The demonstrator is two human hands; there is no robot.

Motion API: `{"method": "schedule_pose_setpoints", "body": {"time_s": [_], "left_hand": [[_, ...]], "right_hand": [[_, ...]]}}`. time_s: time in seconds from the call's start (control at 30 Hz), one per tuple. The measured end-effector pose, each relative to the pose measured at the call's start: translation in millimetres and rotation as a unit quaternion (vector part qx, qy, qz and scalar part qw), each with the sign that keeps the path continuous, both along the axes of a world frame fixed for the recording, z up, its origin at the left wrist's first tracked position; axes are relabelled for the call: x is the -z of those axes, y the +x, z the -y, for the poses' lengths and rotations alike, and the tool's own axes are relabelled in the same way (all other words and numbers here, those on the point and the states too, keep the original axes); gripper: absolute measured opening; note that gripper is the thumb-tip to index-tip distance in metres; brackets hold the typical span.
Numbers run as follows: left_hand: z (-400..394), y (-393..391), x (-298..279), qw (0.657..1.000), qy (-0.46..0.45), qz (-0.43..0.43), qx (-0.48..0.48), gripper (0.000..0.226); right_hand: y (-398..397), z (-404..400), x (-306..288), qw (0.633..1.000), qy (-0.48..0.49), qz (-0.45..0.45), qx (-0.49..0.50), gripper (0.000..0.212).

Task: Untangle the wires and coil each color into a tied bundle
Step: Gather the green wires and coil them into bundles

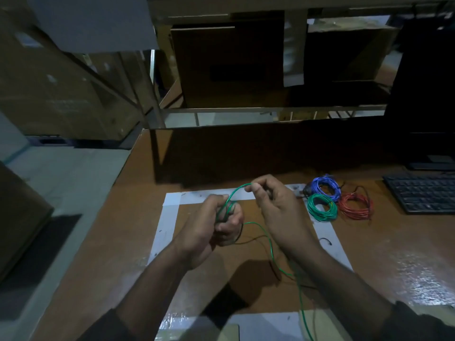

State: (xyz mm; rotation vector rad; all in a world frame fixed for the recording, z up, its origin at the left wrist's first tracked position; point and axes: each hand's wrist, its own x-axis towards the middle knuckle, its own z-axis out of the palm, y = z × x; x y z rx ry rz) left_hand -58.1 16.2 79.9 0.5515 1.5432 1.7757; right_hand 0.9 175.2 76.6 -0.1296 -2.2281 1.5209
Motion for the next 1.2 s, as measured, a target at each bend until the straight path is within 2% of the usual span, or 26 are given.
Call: {"method": "schedule_pose_setpoints", "body": {"time_s": [0.13,0.27,0.33,0.47,0.6,0.67,0.8,0.87,1.03,1.2], "left_hand": [[6.2,2.4,-6.7,0.983,0.120,0.141,-0.001,0.042],[10.2,7.1,-12.2,0.943,0.223,0.242,0.044,0.037],[7.0,10.7,-13.6,0.936,0.244,0.254,0.023,0.037],[-1.4,20.1,-14.3,0.941,0.250,0.207,-0.099,0.040],[2.0,16.8,-18.6,0.896,0.346,0.265,-0.089,0.029],[8.3,12.3,-17.7,0.894,0.334,0.267,-0.134,0.026],[10.5,15.7,-17.6,0.897,0.309,0.286,-0.134,0.035],[7.4,20.3,-16.4,0.912,0.255,0.285,-0.150,0.042],[4.3,30.8,-15.6,0.949,0.140,0.230,-0.165,0.030],[6.2,31.5,-14.9,0.959,0.110,0.210,-0.156,0.036]], "right_hand": [[-4.7,-4.9,16.5,0.998,-0.036,0.028,-0.039,0.024],[-2.5,-12.4,28.0,0.991,-0.041,0.093,-0.088,0.038],[1.4,-16.5,31.8,0.981,-0.054,0.138,-0.126,0.037],[17.6,-25.5,38.5,0.970,-0.043,0.173,-0.163,0.031],[43.2,-28.8,54.4,0.974,-0.070,0.152,-0.149,0.026],[54.3,-26.4,62.7,0.976,-0.081,0.146,-0.141,0.026],[62.0,-17.3,85.5,0.990,-0.012,0.121,-0.074,0.024],[63.4,-11.3,90.8,0.988,0.007,0.135,-0.071,0.021],[60.4,-10.1,79.0,0.988,0.031,0.140,-0.052,0.022],[48.7,-11.0,74.1,0.991,0.023,0.129,-0.025,0.022]]}}
